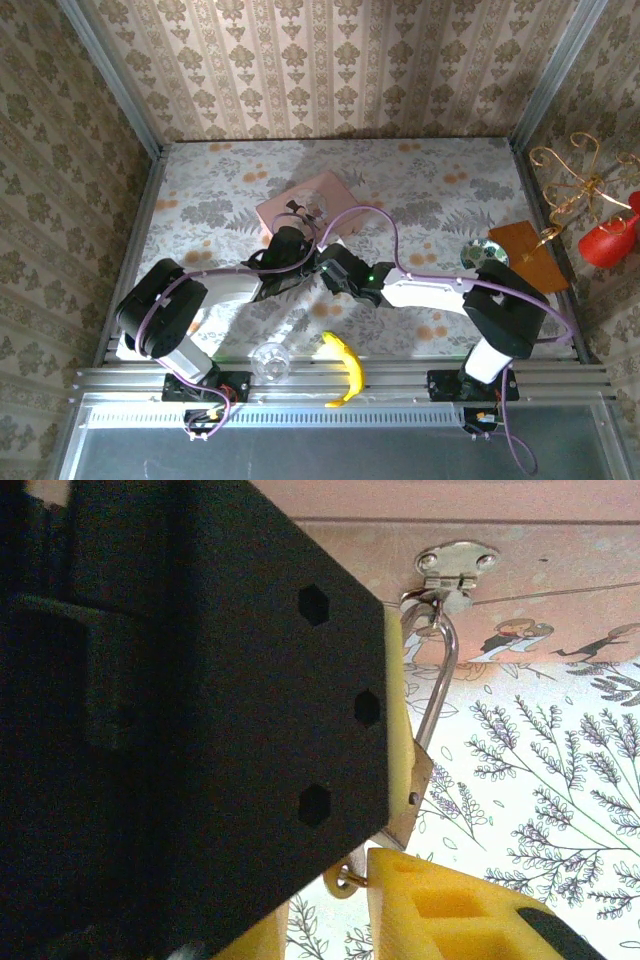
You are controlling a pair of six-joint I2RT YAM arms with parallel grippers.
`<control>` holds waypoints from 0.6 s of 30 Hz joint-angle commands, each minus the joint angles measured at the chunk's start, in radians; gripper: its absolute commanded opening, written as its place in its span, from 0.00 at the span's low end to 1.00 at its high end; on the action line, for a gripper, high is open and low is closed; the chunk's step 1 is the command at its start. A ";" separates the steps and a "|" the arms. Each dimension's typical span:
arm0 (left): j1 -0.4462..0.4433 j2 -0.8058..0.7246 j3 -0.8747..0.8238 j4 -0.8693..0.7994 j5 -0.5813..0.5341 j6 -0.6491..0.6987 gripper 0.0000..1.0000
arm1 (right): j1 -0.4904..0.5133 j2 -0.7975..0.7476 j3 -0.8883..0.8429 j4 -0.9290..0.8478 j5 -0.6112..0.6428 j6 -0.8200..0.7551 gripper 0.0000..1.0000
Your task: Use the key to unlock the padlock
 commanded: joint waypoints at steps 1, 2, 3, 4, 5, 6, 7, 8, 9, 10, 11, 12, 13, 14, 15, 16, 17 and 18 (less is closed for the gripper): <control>-0.004 -0.039 0.031 -0.050 -0.014 0.022 0.00 | 0.009 0.027 0.039 -0.035 0.038 -0.011 0.26; -0.004 -0.040 0.031 -0.052 -0.014 0.023 0.00 | 0.011 0.033 0.043 -0.037 0.043 -0.011 0.26; -0.004 -0.039 0.033 -0.053 -0.014 0.023 0.00 | 0.012 0.037 0.046 -0.038 0.048 -0.011 0.26; -0.005 -0.040 0.033 -0.055 -0.014 0.023 0.00 | 0.012 0.039 0.046 -0.038 0.055 -0.009 0.26; -0.005 -0.041 0.032 -0.056 -0.013 0.023 0.00 | 0.012 0.042 0.049 -0.040 0.062 -0.006 0.25; -0.005 -0.041 0.032 -0.056 -0.014 0.023 0.00 | 0.014 0.045 0.049 -0.038 0.066 -0.004 0.24; -0.005 -0.041 0.032 -0.058 -0.014 0.023 0.00 | 0.014 0.044 0.047 -0.032 0.067 -0.001 0.23; -0.005 -0.040 0.031 -0.058 -0.013 0.023 0.00 | 0.014 0.044 0.044 -0.025 0.068 0.004 0.21; -0.005 -0.041 0.031 -0.057 -0.014 0.021 0.00 | 0.014 0.043 0.043 -0.021 0.067 0.008 0.19; -0.004 -0.041 0.031 -0.057 -0.014 0.021 0.00 | 0.015 0.045 0.040 -0.014 0.067 0.013 0.17; -0.005 -0.042 0.030 -0.057 -0.014 0.021 0.00 | 0.014 0.045 0.041 -0.011 0.070 0.021 0.15; -0.005 -0.042 0.029 -0.058 -0.014 0.021 0.00 | 0.014 0.046 0.040 -0.009 0.074 0.029 0.12; -0.005 -0.043 0.028 -0.059 -0.014 0.021 0.00 | 0.013 0.047 0.039 -0.004 0.072 0.036 0.09; -0.005 -0.045 0.027 -0.059 -0.014 0.020 0.00 | 0.013 0.049 0.039 -0.003 0.073 0.043 0.07; -0.005 -0.045 0.026 -0.059 -0.014 0.021 0.00 | 0.010 0.049 0.036 0.004 0.065 0.050 0.05; -0.005 -0.047 0.025 -0.060 -0.013 0.020 0.00 | 0.004 0.047 0.034 0.011 0.049 0.059 0.03; -0.005 -0.048 0.025 -0.062 -0.013 0.022 0.00 | -0.001 0.043 0.029 0.020 0.031 0.067 0.01; -0.005 -0.049 0.025 -0.062 -0.013 0.024 0.00 | -0.010 0.039 0.020 0.036 -0.002 0.081 0.00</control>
